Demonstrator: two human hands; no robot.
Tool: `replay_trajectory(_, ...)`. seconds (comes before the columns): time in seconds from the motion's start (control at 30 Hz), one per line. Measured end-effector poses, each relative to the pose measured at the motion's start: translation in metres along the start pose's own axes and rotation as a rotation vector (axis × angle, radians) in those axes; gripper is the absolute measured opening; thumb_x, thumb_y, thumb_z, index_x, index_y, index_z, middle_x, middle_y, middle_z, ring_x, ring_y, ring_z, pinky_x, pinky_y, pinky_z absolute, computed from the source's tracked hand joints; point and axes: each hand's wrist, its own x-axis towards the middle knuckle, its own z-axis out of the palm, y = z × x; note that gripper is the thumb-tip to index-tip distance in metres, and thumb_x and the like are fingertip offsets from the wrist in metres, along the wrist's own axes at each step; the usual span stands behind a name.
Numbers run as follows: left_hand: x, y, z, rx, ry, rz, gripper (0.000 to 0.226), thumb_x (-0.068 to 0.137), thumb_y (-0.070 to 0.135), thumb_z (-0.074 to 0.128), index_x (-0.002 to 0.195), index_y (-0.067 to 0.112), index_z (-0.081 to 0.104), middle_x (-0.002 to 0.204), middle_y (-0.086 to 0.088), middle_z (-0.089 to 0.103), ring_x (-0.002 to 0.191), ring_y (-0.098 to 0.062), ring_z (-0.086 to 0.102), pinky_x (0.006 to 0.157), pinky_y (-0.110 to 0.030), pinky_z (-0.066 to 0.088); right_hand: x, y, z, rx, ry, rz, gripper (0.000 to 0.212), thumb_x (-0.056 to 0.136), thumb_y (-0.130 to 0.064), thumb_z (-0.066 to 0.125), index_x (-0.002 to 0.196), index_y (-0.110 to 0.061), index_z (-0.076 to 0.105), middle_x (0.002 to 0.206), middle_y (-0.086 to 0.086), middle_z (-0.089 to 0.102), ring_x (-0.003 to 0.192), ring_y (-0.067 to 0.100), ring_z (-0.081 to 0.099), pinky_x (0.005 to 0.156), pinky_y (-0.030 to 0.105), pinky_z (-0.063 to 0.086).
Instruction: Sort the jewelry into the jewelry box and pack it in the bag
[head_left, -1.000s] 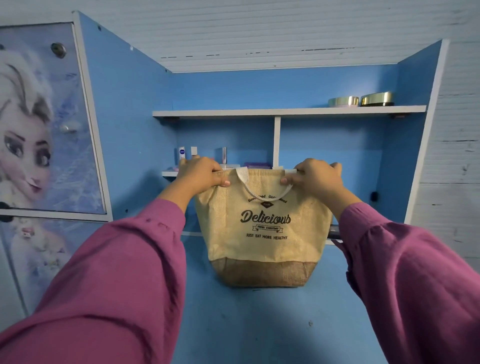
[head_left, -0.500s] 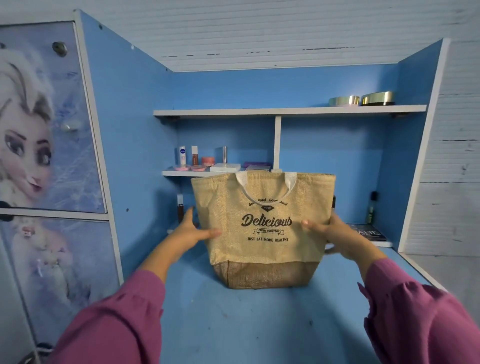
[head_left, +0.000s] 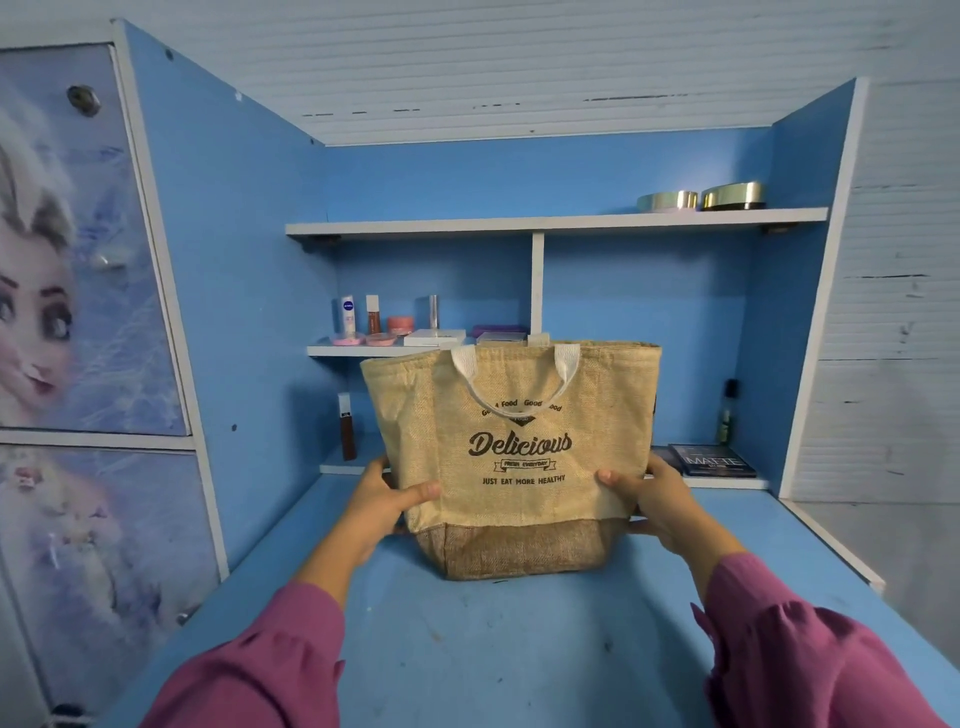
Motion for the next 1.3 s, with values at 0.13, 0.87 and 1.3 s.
replay_trajectory(0.13, 0.003, 0.004, 0.019, -0.015, -0.018, 0.037, 0.080, 0.064, 0.019, 0.086, 0.130, 0.019, 0.040, 0.123, -0.007, 0.058, 0.102, -0.025, 0.063, 0.080, -0.049, 0.057, -0.002, -0.008, -0.016, 0.014, 0.031, -0.035, 0.041, 0.081, -0.008, 0.072, 0.116, -0.013, 0.050, 0.103, 0.006, 0.062, 0.089, 0.029, 0.061, 0.058, 0.043, 0.054)
replay_trajectory(0.87, 0.002, 0.029, 0.186, -0.037, -0.223, 0.108, 0.068, 0.085, 0.012, 0.070, 0.141, 0.011, 0.030, 0.128, 0.001, 0.049, 0.112, -0.015, 0.049, 0.102, -0.034, 0.042, 0.007, -0.014, -0.149, 0.057, 0.343, -0.062, 0.046, 0.085, -0.008, 0.067, 0.125, -0.016, 0.046, 0.106, 0.009, 0.058, 0.080, 0.025, 0.058, 0.058, 0.039, 0.049)
replay_trajectory(1.3, 0.006, 0.011, 0.177, -0.040, -0.255, 0.024, 0.091, 0.075, 0.026, 0.079, 0.146, 0.027, 0.022, 0.142, -0.002, 0.046, 0.124, -0.024, 0.050, 0.105, -0.049, 0.041, -0.001, -0.004, -0.146, 0.072, 0.333, -0.090, 0.047, 0.086, -0.009, 0.066, 0.126, -0.018, 0.044, 0.114, 0.010, 0.057, 0.088, 0.025, 0.059, 0.067, 0.037, 0.049)
